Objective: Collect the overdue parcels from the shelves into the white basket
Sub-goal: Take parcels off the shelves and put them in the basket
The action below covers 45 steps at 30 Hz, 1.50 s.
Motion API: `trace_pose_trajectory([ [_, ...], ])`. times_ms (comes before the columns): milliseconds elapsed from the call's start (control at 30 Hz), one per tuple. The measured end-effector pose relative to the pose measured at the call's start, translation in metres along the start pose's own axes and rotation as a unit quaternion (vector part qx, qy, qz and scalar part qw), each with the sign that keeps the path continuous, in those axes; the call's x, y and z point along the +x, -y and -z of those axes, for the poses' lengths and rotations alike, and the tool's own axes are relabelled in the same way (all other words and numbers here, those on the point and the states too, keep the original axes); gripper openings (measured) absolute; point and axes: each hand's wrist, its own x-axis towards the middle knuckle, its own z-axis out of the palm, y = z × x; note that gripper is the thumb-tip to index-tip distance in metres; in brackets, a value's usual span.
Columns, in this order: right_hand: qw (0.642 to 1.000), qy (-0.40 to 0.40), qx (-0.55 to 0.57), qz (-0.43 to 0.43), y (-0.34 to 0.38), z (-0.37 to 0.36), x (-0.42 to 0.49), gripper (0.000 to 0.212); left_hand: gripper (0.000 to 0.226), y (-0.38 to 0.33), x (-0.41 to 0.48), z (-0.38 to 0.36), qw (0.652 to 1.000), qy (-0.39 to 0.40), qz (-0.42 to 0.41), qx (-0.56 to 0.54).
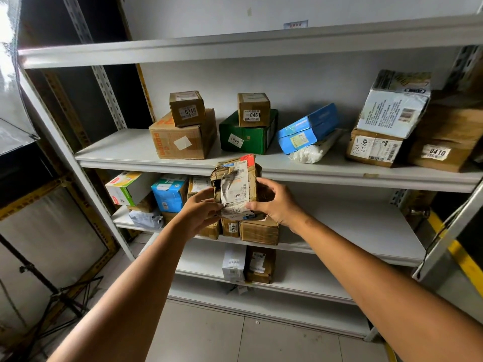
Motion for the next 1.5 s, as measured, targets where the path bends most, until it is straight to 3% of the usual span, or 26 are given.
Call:
trace_pose_trajectory([
  [700,0.999,0.001,0.041,-0.002,0.008,0.064,0.022,0.073,0.068,-0.047,0.002,-0.046,0.992,-0.036,-0.097,0.068],
  [1500,0.999,-0.038,0.003,0.007,-0.004,0.115,0.077,0.075,0.059,-0.078,0.055,-0.094,0.989,0.015,-0.137,0.049],
])
